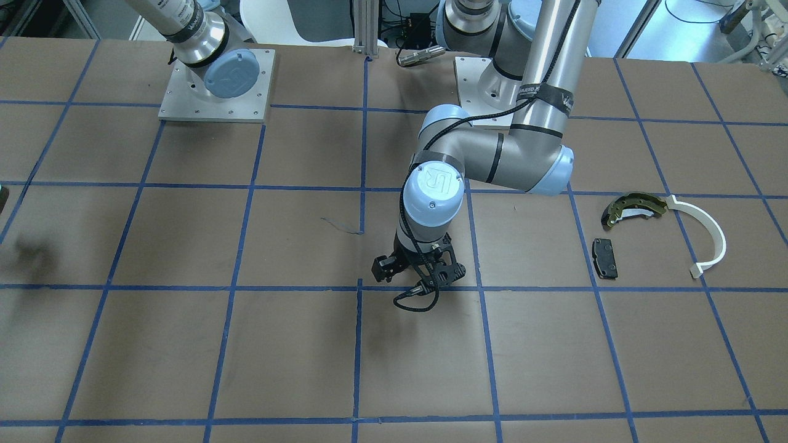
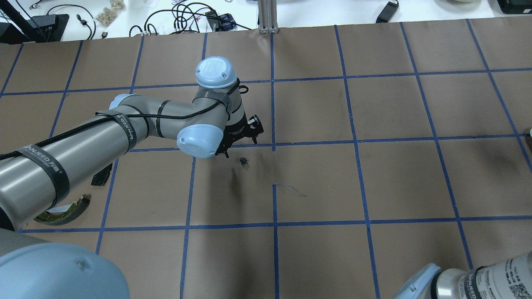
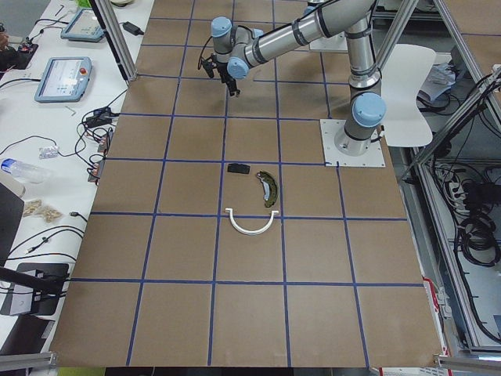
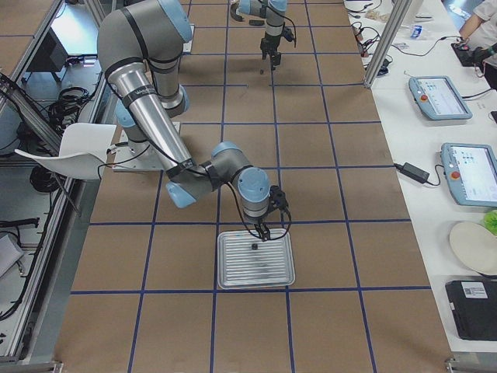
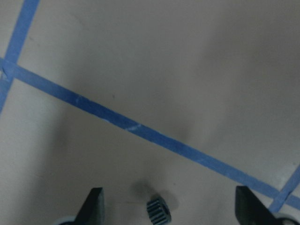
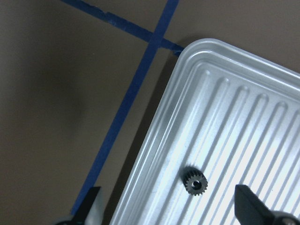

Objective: Place bearing gear from tray to pile

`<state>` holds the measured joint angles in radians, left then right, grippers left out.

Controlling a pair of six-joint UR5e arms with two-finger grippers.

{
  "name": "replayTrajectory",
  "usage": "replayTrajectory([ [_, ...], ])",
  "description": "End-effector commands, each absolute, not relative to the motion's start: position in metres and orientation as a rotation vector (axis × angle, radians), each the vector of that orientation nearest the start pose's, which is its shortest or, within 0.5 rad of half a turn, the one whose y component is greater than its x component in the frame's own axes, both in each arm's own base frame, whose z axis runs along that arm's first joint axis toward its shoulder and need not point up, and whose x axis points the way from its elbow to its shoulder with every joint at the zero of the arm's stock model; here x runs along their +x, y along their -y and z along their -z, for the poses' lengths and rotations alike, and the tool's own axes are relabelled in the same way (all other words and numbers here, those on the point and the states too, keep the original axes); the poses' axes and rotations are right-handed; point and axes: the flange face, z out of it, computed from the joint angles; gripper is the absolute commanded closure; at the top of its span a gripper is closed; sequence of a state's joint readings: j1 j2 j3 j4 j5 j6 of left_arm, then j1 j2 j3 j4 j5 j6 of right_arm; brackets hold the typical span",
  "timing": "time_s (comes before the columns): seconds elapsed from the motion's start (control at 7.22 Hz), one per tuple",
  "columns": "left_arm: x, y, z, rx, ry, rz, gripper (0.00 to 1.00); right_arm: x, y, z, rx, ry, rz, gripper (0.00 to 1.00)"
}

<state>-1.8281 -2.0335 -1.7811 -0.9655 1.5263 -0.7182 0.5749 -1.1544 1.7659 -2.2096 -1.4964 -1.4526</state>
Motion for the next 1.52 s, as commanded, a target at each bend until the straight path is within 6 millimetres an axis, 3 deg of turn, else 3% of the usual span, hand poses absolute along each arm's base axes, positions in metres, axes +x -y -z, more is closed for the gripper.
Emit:
replayTrajectory([
  [0.0, -0.285, 0.517, -0.181, -0.694, -3.044, -0.166, 0.22, -0.437, 0.443, -0.204, -0.788, -3.065, 0.141, 0.01],
  [0.14, -0.282, 0.511, -0.173, -0.689, -3.033, -0.187, 0.32, -0.440, 0.444, -0.192, -0.786, -3.059, 0.132, 0.01],
  [0.28, -0.282, 0.511, -0.175, -0.689, -3.033, -0.182, 0.38, -0.441, 0.445, -0.187, -0.790, -3.069, 0.141, 0.01],
  [0.42, -0.282, 0.512, -0.180, -0.693, -3.040, -0.168, 0.52, -0.440, 0.445, -0.185, -0.801, -3.065, 0.135, 0.03],
  [0.69, -0.282, 0.513, -0.180, -0.693, -3.042, -0.167, 0.67, -0.440, 0.444, -0.185, -0.831, -3.057, 0.129, 0.19],
  [0.83, -0.282, 0.514, -0.177, -0.692, -3.038, -0.172, 0.67, -0.441, 0.443, -0.184, -0.831, -3.059, 0.114, 0.33],
  [0.97, -0.282, 0.515, -0.178, -0.686, -3.041, -0.171, 0.69, -0.440, 0.444, -0.180, -0.832, -3.053, 0.111, 0.35],
  [1.25, -0.278, 0.518, -0.186, -0.690, -3.051, -0.154, 1.00, -0.442, 0.444, -0.174, -0.830, -3.046, 0.107, 0.49],
  [1.38, -0.277, 0.519, -0.192, -0.681, -3.055, -0.142, 1.00, -0.443, 0.445, -0.177, -0.827, -3.055, 0.107, 0.60],
])
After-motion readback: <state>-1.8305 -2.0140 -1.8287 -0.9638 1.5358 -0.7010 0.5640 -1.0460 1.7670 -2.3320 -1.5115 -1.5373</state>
